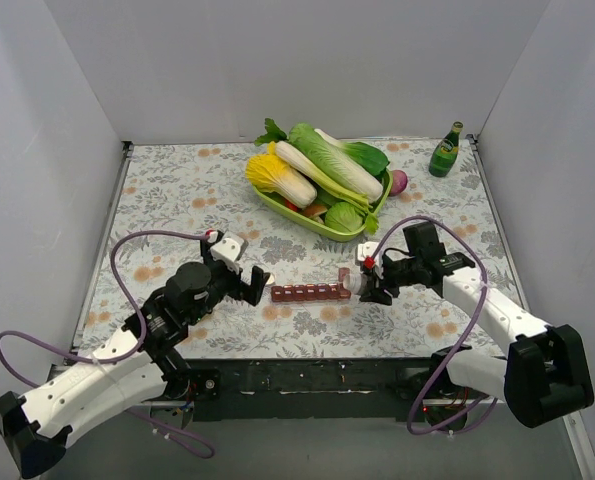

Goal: Sort the pills into containers

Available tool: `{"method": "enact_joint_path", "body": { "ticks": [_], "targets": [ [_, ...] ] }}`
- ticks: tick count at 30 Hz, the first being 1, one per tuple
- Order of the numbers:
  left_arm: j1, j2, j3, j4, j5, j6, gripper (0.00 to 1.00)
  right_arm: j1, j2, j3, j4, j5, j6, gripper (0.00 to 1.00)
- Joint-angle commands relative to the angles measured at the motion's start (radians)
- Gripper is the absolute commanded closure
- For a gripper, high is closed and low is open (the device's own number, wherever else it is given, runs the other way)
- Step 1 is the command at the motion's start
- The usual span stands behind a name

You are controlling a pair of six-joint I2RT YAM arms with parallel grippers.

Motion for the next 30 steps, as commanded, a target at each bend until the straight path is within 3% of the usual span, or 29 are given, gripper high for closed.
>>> {"method": "enact_joint_path", "body": {
  "ticks": [1, 11, 30],
  "targets": [
    [0.005, -0.088, -0.050, 0.052, -0.031, 0.027, 0.02, 0.019, 0.042, -0.001, -0.008, 0.107, -0.090, 0.99],
    [0.005, -0.088, -0.061, 0.063, -0.030, 0.031, 0.02, 0.088, 0.113, 0.030, -0.028, 0.300, -0.094, 0.98],
    [0.005, -0.110, -0.066, 0.066, -0.019, 0.034, 0.02, 0.160, 0.182, 0.101, -0.080, 0.419, -0.025, 0.98]
  ]
}}
